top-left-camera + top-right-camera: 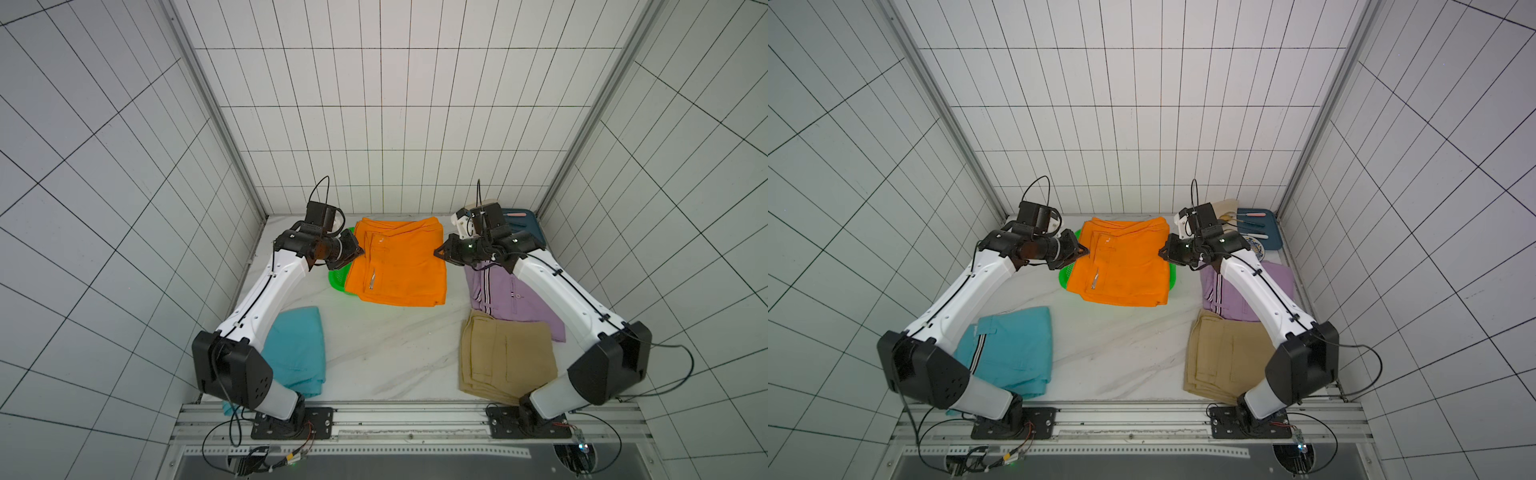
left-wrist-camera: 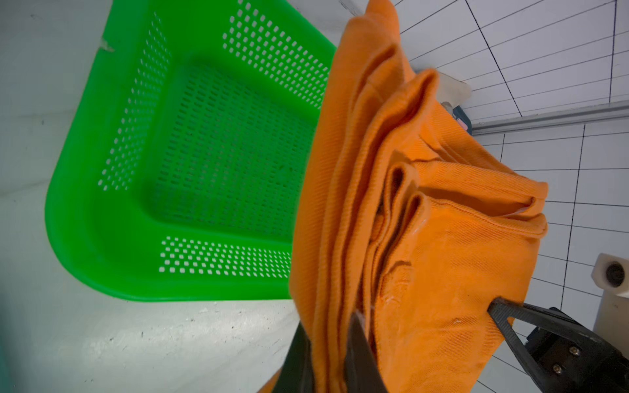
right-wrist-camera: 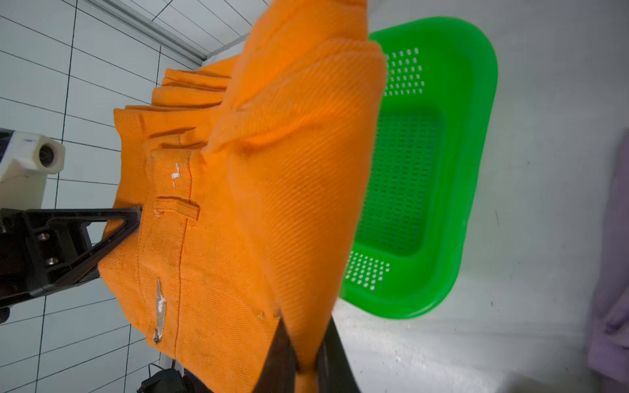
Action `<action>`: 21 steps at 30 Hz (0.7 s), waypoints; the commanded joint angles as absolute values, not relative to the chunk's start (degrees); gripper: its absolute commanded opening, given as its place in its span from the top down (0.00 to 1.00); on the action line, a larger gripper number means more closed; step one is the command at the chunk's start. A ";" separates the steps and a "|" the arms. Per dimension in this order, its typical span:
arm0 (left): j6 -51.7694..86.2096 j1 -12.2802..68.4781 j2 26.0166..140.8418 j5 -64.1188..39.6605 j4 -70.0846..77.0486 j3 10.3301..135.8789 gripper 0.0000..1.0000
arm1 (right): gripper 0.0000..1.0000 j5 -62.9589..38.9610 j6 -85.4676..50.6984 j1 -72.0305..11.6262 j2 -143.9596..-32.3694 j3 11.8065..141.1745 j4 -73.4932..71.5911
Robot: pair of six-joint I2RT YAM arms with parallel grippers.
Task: Put the folded long pants in the basket
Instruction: Place the long pant in the basket.
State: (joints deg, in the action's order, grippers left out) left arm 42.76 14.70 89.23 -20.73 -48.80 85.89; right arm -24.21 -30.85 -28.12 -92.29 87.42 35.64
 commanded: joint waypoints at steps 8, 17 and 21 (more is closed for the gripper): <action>39.74 8.29 108.57 -24.89 -39.67 96.66 1.00 | 1.00 -24.52 -25.18 -24.17 -108.13 99.87 28.75; 40.53 6.56 114.14 -22.66 -39.53 96.22 1.00 | 1.00 -26.96 -26.51 -24.17 -116.35 99.39 25.72; 40.10 6.44 116.91 -23.52 -39.65 95.97 1.00 | 1.00 -23.92 -24.53 -23.82 -118.56 99.93 28.51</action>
State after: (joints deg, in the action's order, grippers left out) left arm 40.47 7.70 114.91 -24.99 -41.54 95.53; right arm -26.61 -26.17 -25.43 -117.89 98.78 28.53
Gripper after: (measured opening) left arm 0.126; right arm 0.095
